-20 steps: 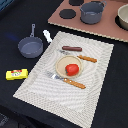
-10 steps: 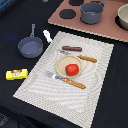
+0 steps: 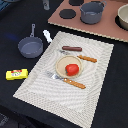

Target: Interact with the objects in diverse but meaningful ways.

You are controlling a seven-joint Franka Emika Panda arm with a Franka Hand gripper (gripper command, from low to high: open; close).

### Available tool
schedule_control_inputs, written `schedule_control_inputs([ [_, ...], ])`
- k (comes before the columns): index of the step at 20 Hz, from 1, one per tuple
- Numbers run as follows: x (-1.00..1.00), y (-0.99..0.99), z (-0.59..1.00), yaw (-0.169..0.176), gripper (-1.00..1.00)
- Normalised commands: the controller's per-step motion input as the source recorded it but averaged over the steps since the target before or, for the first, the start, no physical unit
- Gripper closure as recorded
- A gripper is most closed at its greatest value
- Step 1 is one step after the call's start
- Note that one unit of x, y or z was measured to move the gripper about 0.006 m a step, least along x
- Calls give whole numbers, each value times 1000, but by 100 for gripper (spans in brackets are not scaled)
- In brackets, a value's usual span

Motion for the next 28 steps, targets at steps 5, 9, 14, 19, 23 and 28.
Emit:
schedule_control_inputs([
  [5, -9, -6, -398, -34, -100],
  [9, -24, -18, -436, -36, -100],
  [14, -124, -34, -500, -43, -100],
  [19, -174, -19, -409, -55, -100],
  [23, -76, 0, -282, -102, -100],
  [28, -239, 0, -337, -119, -100],
])
